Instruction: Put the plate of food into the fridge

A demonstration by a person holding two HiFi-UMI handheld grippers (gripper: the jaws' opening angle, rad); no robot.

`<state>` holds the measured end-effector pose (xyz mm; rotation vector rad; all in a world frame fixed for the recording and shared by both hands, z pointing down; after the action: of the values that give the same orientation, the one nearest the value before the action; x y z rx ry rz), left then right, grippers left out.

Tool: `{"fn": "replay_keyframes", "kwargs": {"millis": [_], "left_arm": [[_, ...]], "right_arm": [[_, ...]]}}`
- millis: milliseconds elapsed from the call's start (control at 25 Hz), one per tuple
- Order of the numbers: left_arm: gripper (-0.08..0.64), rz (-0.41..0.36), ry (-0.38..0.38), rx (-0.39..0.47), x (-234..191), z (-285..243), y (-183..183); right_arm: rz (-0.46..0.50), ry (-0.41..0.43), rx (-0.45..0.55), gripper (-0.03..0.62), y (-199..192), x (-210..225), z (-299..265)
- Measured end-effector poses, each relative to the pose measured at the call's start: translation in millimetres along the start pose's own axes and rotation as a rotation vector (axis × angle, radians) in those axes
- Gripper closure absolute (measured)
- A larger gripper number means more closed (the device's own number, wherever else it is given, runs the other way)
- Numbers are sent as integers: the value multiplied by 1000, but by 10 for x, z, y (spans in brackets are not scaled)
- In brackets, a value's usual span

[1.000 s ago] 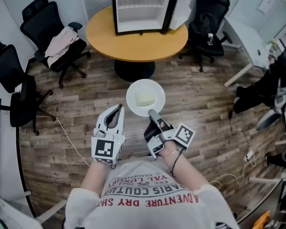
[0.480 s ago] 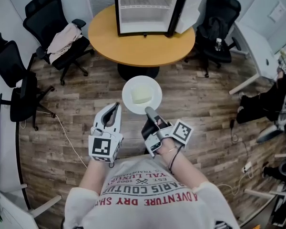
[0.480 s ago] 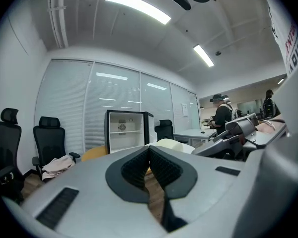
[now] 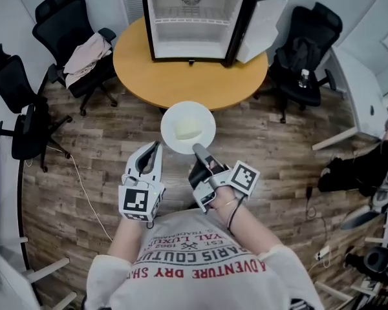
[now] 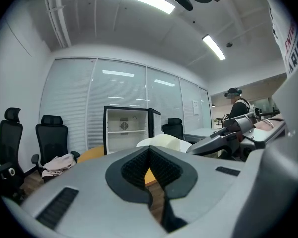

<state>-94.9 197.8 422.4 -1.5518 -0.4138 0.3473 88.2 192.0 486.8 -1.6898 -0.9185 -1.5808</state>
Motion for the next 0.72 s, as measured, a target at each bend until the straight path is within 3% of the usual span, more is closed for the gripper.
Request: {"fn": "replay_keyframes", "kwargs": {"millis": [360,720], "left_arm": [[526,-8,64,23,327,-994,68],[528,-3,64,14,432,-1639,97]], "right_arm": [[25,-17,-74,552,1090,17,-286],[2,-24,-84,552,1666,42,-555]]}}
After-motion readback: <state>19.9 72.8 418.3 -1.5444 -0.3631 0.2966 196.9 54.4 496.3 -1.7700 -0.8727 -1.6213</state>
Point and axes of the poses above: the fingertips, and each gripper's own axes: z backward along the fingers, x to its right, y out of its top, the point moved 7 cm from there along z, backward along the fingers, and after that the axes turned 4 degrees about x, right-handed, at the moved point
